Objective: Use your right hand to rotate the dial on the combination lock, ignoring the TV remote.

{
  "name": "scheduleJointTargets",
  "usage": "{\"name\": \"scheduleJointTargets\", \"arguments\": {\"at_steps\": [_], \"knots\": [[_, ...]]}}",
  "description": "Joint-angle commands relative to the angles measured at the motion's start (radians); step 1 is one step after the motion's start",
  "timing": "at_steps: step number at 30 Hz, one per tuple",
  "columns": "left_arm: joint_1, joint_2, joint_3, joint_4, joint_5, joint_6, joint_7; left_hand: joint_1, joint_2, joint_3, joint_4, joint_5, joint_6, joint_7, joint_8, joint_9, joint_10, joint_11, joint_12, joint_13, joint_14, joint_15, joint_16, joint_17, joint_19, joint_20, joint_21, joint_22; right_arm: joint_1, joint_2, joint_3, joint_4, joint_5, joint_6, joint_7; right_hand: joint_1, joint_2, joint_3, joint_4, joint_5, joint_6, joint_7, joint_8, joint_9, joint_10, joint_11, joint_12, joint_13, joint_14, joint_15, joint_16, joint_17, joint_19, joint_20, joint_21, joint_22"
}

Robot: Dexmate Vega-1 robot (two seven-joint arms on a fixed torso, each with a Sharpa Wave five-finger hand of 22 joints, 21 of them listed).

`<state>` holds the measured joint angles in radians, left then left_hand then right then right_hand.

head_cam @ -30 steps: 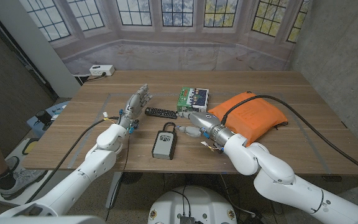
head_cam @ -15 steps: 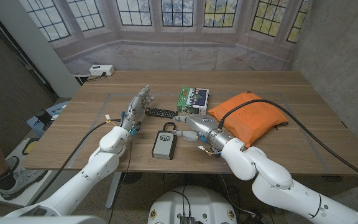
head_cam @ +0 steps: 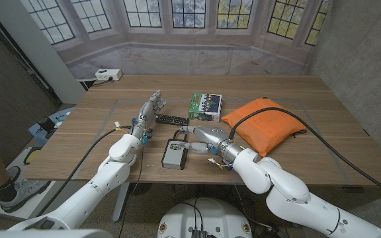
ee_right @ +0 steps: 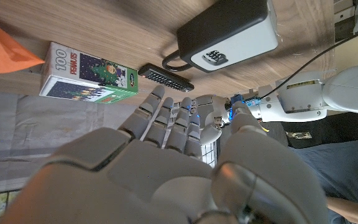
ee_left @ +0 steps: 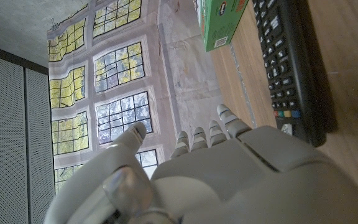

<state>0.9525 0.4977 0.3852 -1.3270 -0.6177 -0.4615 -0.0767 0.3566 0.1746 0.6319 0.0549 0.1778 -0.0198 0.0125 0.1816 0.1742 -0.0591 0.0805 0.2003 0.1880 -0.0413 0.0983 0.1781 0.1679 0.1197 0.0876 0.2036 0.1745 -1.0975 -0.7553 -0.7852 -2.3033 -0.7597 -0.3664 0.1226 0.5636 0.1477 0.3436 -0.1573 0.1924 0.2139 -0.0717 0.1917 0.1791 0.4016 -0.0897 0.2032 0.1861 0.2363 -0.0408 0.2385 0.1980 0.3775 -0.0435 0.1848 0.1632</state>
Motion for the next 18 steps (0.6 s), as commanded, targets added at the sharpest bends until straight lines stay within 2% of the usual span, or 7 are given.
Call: {"name": "scheduleJointTargets", "arguments": {"at_steps": [1,13,18], "knots": [[0.000,-0.007,0.003,0.006,0.007,-0.010,0.006,0.008,0.005,0.005,-0.008,0.000,-0.004,0.002,0.002,0.006,-0.004,0.009,0.004,0.004,0.000,0.010,0.000,0.002,0.007,0.001,-0.002,0.004,0.029,0.018,-0.028,0.016,-0.030,0.015,0.060,0.003,-0.001,-0.003,0.006,0.004,0.005,0.002,0.002,0.004,0.001,-0.007,-0.001,-0.001,0.003,-0.051,-0.002,0.002,-0.005,-0.043,0.000,0.002],[-0.005,-0.008,0.005,0.017,0.009,-0.017,-0.001,0.010,0.006,0.005,-0.011,0.000,-0.003,0.002,0.003,0.006,-0.004,0.010,0.005,0.004,0.000,0.010,0.000,0.002,0.007,0.001,-0.002,0.004,0.053,0.047,-0.049,0.056,-0.060,0.046,0.063,0.004,-0.002,-0.005,0.006,0.003,0.006,0.001,0.002,0.004,0.002,-0.007,-0.003,-0.001,0.004,-0.051,-0.002,0.002,-0.008,-0.046,-0.001,0.002],[-0.010,-0.010,0.007,0.022,0.011,-0.021,-0.004,0.011,0.007,0.004,-0.012,0.000,-0.003,0.002,0.003,0.006,-0.004,0.010,0.005,0.004,0.000,0.010,0.000,0.002,0.007,0.001,-0.002,0.004,0.055,0.053,-0.055,0.067,-0.082,0.050,0.057,0.003,-0.001,-0.007,0.008,0.002,-0.010,0.001,-0.004,0.004,0.016,-0.010,-0.001,-0.001,0.000,-0.049,-0.005,0.003,-0.023,-0.046,-0.005,0.002]]}}
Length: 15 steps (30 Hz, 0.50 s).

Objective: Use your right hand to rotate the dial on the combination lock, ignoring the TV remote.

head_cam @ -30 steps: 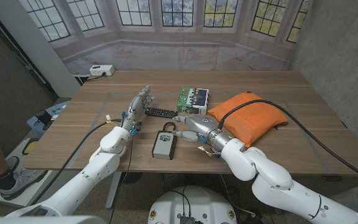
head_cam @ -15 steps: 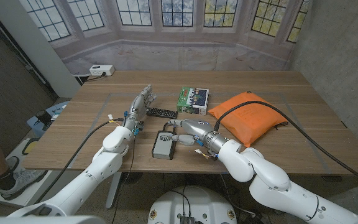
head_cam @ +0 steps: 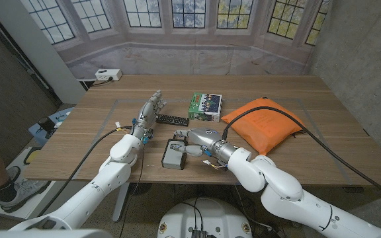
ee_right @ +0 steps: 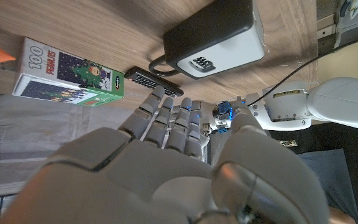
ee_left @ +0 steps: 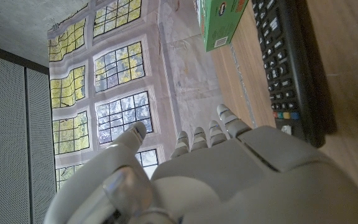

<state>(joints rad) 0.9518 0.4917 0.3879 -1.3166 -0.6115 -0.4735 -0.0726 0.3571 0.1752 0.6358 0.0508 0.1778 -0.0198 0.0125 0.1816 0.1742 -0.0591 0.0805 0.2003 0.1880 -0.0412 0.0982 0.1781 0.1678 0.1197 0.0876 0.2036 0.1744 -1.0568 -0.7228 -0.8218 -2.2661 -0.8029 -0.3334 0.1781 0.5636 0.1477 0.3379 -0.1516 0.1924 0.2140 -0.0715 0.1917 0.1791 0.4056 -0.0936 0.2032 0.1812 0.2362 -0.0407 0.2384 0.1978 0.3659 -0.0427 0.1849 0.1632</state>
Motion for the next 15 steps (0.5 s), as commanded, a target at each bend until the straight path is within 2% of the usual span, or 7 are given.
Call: {"name": "scheduleJointTargets", "arguments": {"at_steps": [1,3,9,15], "knots": [[-0.010,-0.004,0.005,0.012,0.005,-0.010,-0.009,0.011,0.006,0.001,-0.009,0.000,-0.002,0.002,0.003,0.006,-0.004,0.010,0.005,0.004,0.000,0.010,0.001,0.002,0.007,0.001,-0.002,0.004,0.014,0.022,-0.020,0.031,-0.042,0.015,0.006,0.003,-0.001,-0.002,0.003,0.002,-0.011,0.001,-0.004,0.004,0.013,-0.008,-0.001,0.004,0.000,-0.050,-0.005,0.003,-0.014,-0.047,-0.006,0.002],[-0.011,-0.004,0.005,0.012,0.006,-0.010,-0.011,0.011,0.006,0.000,-0.009,0.000,-0.002,0.002,0.003,0.006,-0.004,0.009,0.005,0.004,0.000,0.010,0.000,0.002,0.007,0.001,-0.002,0.004,0.017,0.024,-0.025,0.034,-0.053,0.014,0.011,0.003,-0.001,-0.002,0.003,0.002,-0.015,0.002,-0.005,0.004,0.014,-0.008,-0.001,0.004,-0.007,-0.047,-0.008,0.003,-0.021,-0.044,-0.008,0.002],[-0.011,-0.002,0.006,0.011,0.009,-0.014,-0.013,0.011,0.007,0.000,-0.010,0.000,-0.003,0.002,0.003,0.006,-0.004,0.010,0.005,0.004,0.000,0.010,0.001,0.002,0.007,0.001,-0.002,0.004,0.025,0.035,-0.037,0.043,-0.069,0.020,0.034,-0.003,0.005,-0.006,0.010,0.001,-0.041,0.000,-0.011,0.004,-0.001,-0.017,-0.011,0.003,-0.026,-0.045,-0.015,0.005,-0.053,-0.058,-0.013,0.002],[-0.001,0.001,0.003,0.004,0.009,-0.020,-0.008,0.012,0.007,-0.001,-0.011,0.000,-0.003,0.002,0.003,0.006,-0.003,0.010,0.005,0.004,0.000,0.010,0.001,0.002,0.007,0.001,-0.002,0.004,0.027,0.047,-0.047,0.052,-0.082,0.022,0.045,-0.006,0.009,-0.006,0.013,0.001,-0.054,-0.002,-0.014,0.005,0.000,-0.018,-0.011,0.003,-0.032,-0.046,-0.017,0.006,-0.061,-0.061,-0.013,0.002]]}}
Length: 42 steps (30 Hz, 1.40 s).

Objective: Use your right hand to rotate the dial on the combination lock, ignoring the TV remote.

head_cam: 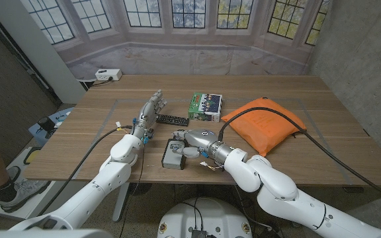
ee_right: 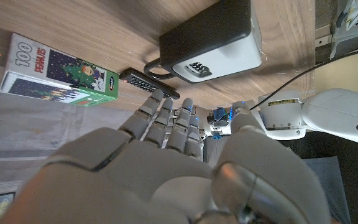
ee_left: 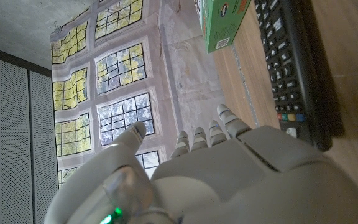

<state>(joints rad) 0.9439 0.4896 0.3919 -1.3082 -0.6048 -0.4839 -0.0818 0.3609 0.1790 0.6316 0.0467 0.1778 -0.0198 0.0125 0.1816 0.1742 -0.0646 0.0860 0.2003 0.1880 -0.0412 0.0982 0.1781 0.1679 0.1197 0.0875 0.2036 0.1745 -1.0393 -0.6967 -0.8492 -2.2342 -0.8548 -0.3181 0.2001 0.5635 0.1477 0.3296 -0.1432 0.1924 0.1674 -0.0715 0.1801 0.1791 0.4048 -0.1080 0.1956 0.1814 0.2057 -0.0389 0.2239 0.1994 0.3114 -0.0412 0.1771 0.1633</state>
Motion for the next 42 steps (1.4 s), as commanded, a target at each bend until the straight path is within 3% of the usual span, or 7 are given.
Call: {"name": "scheduleJointTargets", "arguments": {"at_steps": [1,9,13,15,25,39,42], "knots": [[0.009,0.004,-0.002,-0.005,0.002,-0.010,0.001,0.008,0.003,0.003,-0.007,0.000,-0.003,0.002,0.002,0.006,0.002,0.005,0.005,0.004,0.000,0.010,0.001,0.002,0.007,0.001,-0.002,0.004,0.012,0.022,-0.021,0.022,-0.032,0.007,0.027,-0.006,0.009,0.002,0.005,0.001,-0.010,-0.002,-0.002,0.005,0.001,-0.004,-0.004,0.003,-0.002,-0.047,-0.002,0.005,-0.007,-0.063,-0.005,0.002],[0.014,0.002,-0.003,-0.005,0.000,-0.012,0.004,0.008,0.004,0.003,-0.007,0.000,-0.006,0.001,0.002,0.006,0.001,0.009,0.005,0.004,0.000,0.011,0.001,0.003,0.007,0.001,-0.002,0.004,0.029,0.039,-0.031,0.039,-0.037,0.003,0.063,-0.013,0.027,0.004,0.017,0.000,-0.054,-0.001,-0.008,0.005,-0.009,-0.012,-0.009,0.003,-0.021,-0.047,-0.006,0.009,-0.027,-0.071,-0.004,0.002],[0.013,0.001,-0.002,-0.003,0.001,-0.012,0.003,0.008,0.004,0.002,-0.007,0.000,-0.007,0.002,0.001,0.006,0.000,0.009,0.005,0.004,-0.001,0.011,0.001,0.003,0.007,0.002,-0.003,0.004,0.035,0.043,-0.031,0.045,-0.032,0.003,0.070,-0.037,0.029,-0.002,0.037,-0.005,-0.063,0.002,-0.004,0.005,-0.011,-0.011,-0.009,0.003,-0.027,-0.044,-0.005,0.014,-0.034,-0.069,-0.001,0.003],[0.012,0.000,-0.002,0.001,0.001,-0.014,0.004,0.008,0.004,0.002,-0.007,0.000,-0.006,0.002,0.002,0.006,0.000,0.009,0.005,0.004,-0.001,0.011,0.001,0.003,0.007,0.001,-0.003,0.004,0.037,0.044,-0.028,0.049,-0.021,0.006,0.071,-0.083,0.030,-0.017,0.071,-0.014,-0.070,-0.005,0.001,0.007,-0.018,-0.013,-0.011,0.004,-0.036,-0.047,-0.005,0.019,-0.045,-0.077,0.001,0.004],[0.006,-0.005,0.001,0.012,0.002,-0.017,0.000,0.009,0.005,0.002,-0.008,0.000,-0.007,0.001,0.001,0.006,-0.001,0.009,0.004,0.004,-0.002,0.011,0.001,0.003,0.007,0.001,-0.003,0.004,0.042,0.040,-0.029,0.056,-0.008,0.001,0.080,-0.228,0.019,-0.057,0.174,-0.009,-0.096,-0.010,0.007,0.007,-0.040,0.005,-0.011,0.003,-0.083,-0.025,-0.014,0.028,-0.106,-0.066,-0.002,0.004],[0.009,-0.004,0.005,0.012,0.005,-0.014,0.001,0.010,0.006,0.002,-0.009,0.001,-0.009,0.000,0.001,0.006,-0.001,0.010,0.005,0.004,-0.002,0.012,0.002,0.003,0.007,0.001,-0.002,0.004,0.051,0.038,-0.041,0.061,-0.026,-0.009,0.088,-0.288,0.017,-0.073,0.218,0.001,-0.100,-0.013,0.009,0.006,-0.047,0.002,-0.012,0.002,-0.107,-0.018,-0.018,0.028,-0.165,-0.062,-0.008,0.004],[0.010,-0.004,0.006,0.012,0.007,-0.014,0.001,0.010,0.007,0.002,-0.009,0.001,-0.010,0.000,0.001,0.006,-0.001,0.009,0.005,0.004,-0.002,0.011,0.002,0.003,0.007,0.001,-0.002,0.004,0.053,0.035,-0.041,0.065,-0.026,-0.003,0.085,-0.303,0.017,-0.076,0.229,0.003,-0.105,-0.027,0.008,0.006,-0.044,-0.002,-0.010,0.002,-0.109,-0.016,-0.018,0.027,-0.178,-0.061,-0.007,0.004]]}}
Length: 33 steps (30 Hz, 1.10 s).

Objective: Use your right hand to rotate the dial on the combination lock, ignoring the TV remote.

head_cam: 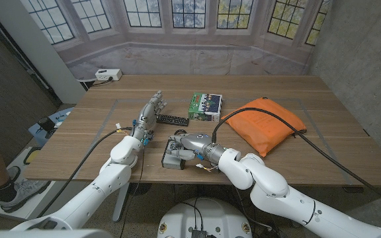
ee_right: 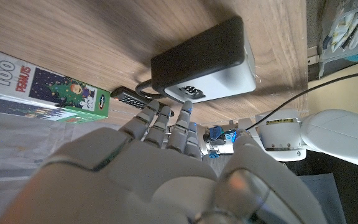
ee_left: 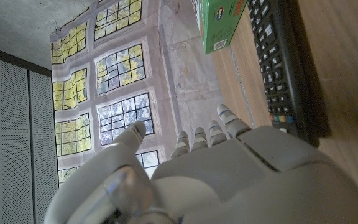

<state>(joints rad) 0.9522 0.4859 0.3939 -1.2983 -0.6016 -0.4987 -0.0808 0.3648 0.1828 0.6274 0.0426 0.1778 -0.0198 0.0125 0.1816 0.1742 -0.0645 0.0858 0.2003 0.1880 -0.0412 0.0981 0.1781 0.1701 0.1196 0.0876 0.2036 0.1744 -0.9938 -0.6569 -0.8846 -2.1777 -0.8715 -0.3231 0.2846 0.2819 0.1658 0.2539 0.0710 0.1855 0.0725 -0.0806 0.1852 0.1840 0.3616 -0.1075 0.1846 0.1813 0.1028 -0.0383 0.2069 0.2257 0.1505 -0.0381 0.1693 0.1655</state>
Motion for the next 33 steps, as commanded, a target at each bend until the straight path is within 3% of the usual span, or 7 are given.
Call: {"name": "scheduleJointTargets", "arguments": {"at_steps": [1,4,15,29,33], "knots": [[0.001,0.000,0.004,0.003,0.004,0.001,0.001,0.006,0.003,0.006,-0.005,0.001,-0.010,0.000,0.001,0.006,-0.001,0.010,0.005,0.004,-0.002,0.012,0.002,0.001,0.007,0.001,-0.002,0.004,0.008,-0.005,-0.006,0.009,-0.012,0.000,0.001,-0.026,-0.002,-0.001,0.017,0.011,-0.010,-0.019,0.003,0.001,0.000,-0.003,0.001,0.002,-0.008,-0.015,-0.001,0.000,-0.022,-0.063,0.001,0.001],[0.001,0.000,0.004,0.003,0.003,0.003,0.000,0.006,0.003,0.006,-0.005,0.001,-0.010,0.000,0.001,0.006,-0.001,0.010,0.005,0.004,-0.002,0.010,0.002,0.001,0.007,0.001,-0.003,0.004,0.010,-0.007,-0.007,0.010,-0.016,0.001,0.003,-0.044,-0.009,-0.006,0.029,0.013,-0.014,-0.052,0.002,0.000,0.006,-0.003,0.003,0.002,-0.011,-0.009,-0.001,-0.002,-0.042,-0.057,0.001,0.001],[0.001,-0.002,0.005,0.006,0.004,0.001,0.000,0.006,0.004,0.006,-0.004,0.001,-0.011,-0.001,0.001,0.006,-0.002,0.011,0.004,0.004,-0.002,0.012,0.002,0.002,0.007,0.001,-0.003,0.004,0.005,-0.007,-0.006,0.018,-0.014,0.000,0.002,-0.067,-0.029,-0.018,0.037,0.016,-0.037,-0.052,-0.003,-0.001,0.027,-0.004,0.009,0.001,-0.016,0.001,-0.003,-0.008,-0.073,-0.041,0.002,0.002],[0.018,0.003,0.002,-0.011,0.008,-0.007,0.010,0.007,0.004,0.006,-0.004,0.001,-0.012,0.000,0.001,0.006,-0.003,0.012,0.004,0.004,-0.001,0.012,0.003,0.002,0.008,0.001,-0.002,0.004,-0.010,-0.015,-0.010,0.016,-0.026,0.000,-0.003,-0.078,-0.041,-0.022,0.036,0.019,-0.061,-0.038,-0.005,-0.001,0.052,-0.026,0.012,0.000,-0.018,0.003,-0.004,-0.016,-0.100,-0.042,0.005,0.002],[0.021,0.006,0.002,-0.016,0.010,-0.006,0.012,0.007,0.004,0.006,-0.004,0.001,-0.012,-0.002,0.001,0.006,-0.003,0.011,0.004,0.004,-0.001,0.012,0.003,0.002,0.008,0.001,-0.002,0.004,-0.014,-0.013,-0.010,0.023,-0.026,0.001,-0.014,-0.077,-0.041,-0.019,0.032,0.021,-0.095,-0.015,-0.012,-0.002,0.052,-0.032,0.008,-0.001,-0.018,0.002,-0.005,-0.022,-0.103,-0.044,0.009,0.002]]}}
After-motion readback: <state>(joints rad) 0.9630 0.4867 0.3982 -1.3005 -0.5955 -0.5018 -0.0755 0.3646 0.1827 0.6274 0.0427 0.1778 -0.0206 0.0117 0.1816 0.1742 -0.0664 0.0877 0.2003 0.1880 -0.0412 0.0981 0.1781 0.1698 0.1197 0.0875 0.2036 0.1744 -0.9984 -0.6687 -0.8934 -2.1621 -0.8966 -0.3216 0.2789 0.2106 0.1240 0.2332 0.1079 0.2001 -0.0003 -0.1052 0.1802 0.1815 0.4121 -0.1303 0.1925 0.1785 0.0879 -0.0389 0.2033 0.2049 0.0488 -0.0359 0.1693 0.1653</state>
